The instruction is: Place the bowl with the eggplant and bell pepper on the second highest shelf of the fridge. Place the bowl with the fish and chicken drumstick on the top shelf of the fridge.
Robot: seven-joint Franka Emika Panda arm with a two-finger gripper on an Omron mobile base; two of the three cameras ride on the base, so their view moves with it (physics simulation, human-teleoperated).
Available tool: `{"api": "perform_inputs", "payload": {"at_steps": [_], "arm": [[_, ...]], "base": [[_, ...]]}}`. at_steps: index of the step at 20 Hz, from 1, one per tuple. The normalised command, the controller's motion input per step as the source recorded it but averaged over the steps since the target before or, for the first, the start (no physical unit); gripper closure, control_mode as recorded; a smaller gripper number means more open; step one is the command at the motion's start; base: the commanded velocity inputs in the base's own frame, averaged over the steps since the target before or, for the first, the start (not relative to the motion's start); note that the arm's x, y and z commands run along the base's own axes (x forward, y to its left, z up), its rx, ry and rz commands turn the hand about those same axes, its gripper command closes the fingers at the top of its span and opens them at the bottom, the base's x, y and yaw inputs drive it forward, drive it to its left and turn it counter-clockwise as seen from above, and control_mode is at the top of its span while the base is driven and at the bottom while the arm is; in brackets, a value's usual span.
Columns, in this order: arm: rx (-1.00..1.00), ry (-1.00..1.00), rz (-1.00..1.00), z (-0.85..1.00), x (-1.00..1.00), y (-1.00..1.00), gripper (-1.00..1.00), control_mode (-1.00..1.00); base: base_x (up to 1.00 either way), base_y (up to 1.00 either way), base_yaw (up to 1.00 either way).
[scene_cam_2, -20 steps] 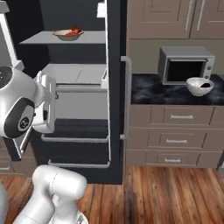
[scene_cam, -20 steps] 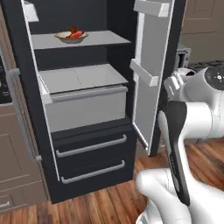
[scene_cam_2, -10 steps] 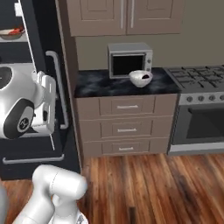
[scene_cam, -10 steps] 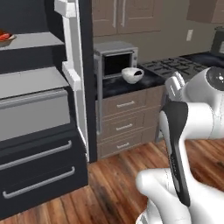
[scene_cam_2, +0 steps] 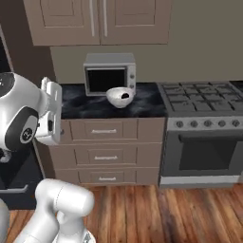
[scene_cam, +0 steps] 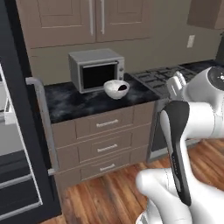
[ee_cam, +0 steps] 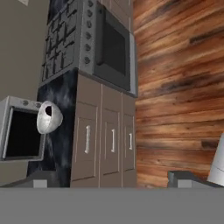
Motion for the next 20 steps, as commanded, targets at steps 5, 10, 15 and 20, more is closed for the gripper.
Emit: {"api": "perform_inputs", "payload": {"at_steps": [5,10,15,20], "arm": [[0.0,0.0,0.0,0.0,0.0,0.0,-1.0,1.0],[0.0,0.0,0.0,0.0,0.0,0.0,-1.0,1.0],[0.0,0.0,0.0,0.0,0.0,0.0,-1.0,1.0],[0.0,0.0,0.0,0.0,0.0,0.0,-1.0,1.0]], "base": [[1.0,-0.61,0.56],[0.77,-0.47,0.39],[0.5,-0.2,0.11],[0.69,-0.07,0.01]]}}
